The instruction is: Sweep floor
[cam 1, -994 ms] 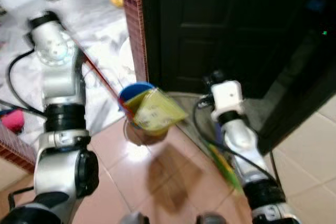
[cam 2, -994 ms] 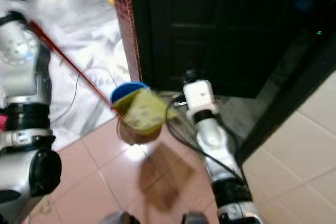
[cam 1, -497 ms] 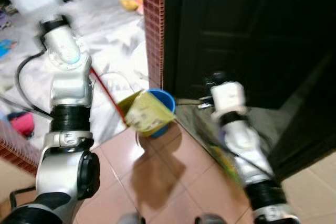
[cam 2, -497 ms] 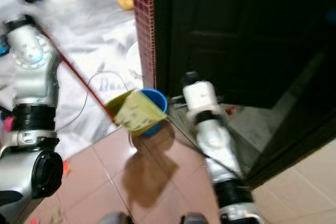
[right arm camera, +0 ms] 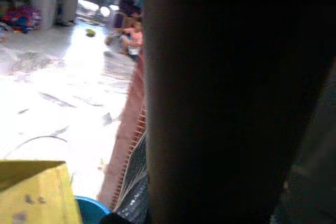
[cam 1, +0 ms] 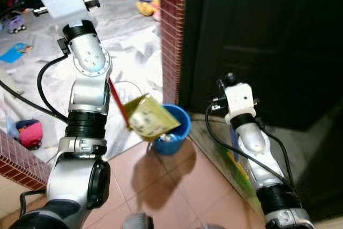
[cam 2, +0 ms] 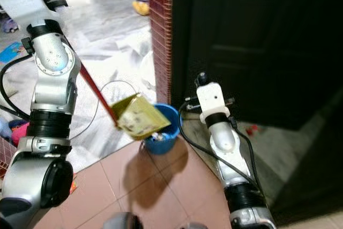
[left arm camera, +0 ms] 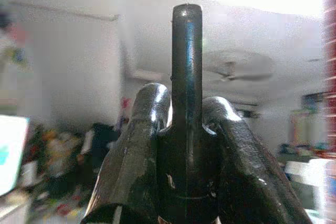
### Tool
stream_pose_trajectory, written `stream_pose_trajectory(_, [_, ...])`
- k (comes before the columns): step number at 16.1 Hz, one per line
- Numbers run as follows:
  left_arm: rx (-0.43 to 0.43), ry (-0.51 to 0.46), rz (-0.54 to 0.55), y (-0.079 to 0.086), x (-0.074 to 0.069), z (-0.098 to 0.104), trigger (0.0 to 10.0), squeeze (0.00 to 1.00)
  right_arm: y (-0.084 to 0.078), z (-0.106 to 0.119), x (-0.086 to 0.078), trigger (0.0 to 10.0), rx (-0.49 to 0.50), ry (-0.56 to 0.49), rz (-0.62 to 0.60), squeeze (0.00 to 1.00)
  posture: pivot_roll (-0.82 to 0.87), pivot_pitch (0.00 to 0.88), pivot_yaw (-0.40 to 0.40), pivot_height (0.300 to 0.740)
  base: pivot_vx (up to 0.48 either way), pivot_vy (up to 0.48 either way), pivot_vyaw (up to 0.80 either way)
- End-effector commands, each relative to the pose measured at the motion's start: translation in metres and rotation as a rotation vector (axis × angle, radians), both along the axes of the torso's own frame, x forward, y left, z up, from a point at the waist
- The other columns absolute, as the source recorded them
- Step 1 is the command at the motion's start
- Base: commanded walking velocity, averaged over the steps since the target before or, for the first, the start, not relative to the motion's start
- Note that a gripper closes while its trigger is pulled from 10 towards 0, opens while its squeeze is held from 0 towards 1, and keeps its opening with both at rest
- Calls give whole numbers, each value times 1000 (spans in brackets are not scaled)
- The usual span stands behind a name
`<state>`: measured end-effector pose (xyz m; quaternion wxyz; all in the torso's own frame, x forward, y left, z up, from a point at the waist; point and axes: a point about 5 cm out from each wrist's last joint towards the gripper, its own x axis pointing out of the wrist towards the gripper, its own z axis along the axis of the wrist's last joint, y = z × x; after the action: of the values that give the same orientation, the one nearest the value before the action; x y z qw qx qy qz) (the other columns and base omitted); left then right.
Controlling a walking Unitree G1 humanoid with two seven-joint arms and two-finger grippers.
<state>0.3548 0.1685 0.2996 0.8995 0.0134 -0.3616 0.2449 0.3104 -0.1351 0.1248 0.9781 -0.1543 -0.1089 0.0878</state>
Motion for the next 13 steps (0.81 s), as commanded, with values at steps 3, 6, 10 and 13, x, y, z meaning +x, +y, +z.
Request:
stream_pose_trajectory(3, [53, -70, 3, -6, -5, 13, 10000, 0, 8, 16, 1, 10000, 18, -72, 32, 0, -53, 0, 63, 740, 0, 0, 0])
stream_pose_trajectory(6, [76, -63, -24, -13, -6, 7, 10000, 0, 7, 16, 2, 10000, 15, -72, 29, 0, -53, 0, 61, 740, 0, 0, 0])
stream_pose_trajectory(10, [194, -56, -102, -39, -11, -16, 10000, 0, 9, 16, 2, 10000, 19, -74, 35, 0, -58, 0, 54, 740, 0, 0, 0])
stream_pose_trajectory(13, [292, -64, -134, -55, -9, -28, 10000, 0, 14, 19, 4, 10000, 25, -81, 51, 0, -75, 0, 59, 740, 0, 0, 0])
